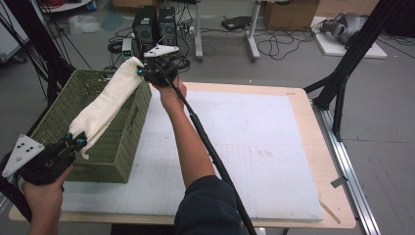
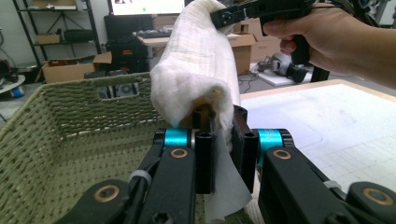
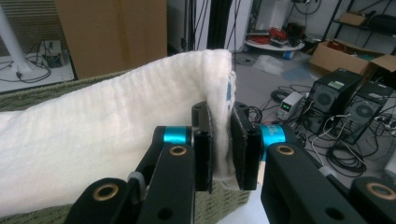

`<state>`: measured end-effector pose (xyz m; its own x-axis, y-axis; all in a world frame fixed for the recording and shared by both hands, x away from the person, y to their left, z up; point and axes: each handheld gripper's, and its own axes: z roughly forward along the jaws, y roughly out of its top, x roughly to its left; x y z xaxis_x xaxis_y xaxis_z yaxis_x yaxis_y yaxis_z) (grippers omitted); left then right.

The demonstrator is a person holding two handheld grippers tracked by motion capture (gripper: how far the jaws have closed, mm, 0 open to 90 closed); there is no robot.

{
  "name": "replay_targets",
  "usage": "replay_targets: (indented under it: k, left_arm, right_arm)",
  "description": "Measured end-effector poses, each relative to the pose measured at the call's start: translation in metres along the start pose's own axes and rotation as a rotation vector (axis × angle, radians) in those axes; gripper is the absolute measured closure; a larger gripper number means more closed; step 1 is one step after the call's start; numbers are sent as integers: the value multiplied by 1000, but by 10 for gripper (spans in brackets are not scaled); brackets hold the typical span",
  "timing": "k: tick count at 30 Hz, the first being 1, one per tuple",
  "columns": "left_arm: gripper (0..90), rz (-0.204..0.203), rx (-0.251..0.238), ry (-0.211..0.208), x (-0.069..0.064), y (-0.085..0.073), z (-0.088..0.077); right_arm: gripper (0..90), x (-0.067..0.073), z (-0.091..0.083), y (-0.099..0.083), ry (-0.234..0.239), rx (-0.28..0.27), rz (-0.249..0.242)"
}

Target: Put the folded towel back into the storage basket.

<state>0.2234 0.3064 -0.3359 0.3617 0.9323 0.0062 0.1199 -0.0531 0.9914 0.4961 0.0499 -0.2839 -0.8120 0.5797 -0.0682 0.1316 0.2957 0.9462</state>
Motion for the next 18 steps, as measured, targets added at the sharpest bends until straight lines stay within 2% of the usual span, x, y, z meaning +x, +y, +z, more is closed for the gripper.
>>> replay_targets:
  k: [3, 6, 9, 12, 18]
  left_arm:
    - [819, 3, 8, 12, 4, -1, -2]
    - [817, -12, 13, 18, 8, -2, -4]
    - [817, -26, 28, 23, 11, -3, -5]
    - [816, -31, 46, 41, 14, -4, -6]
    - [815, -51, 56, 51, 20, -6, -8]
  right_arm:
    - [804, 4, 10, 0, 0, 9, 0]
    - [803, 8, 24, -1, 9, 26, -2]
    - [803, 11, 30, 0, 10, 32, -2]
    - [803, 17, 44, 3, 13, 50, -11]
    - [803, 27, 57, 7, 2, 63, -15]
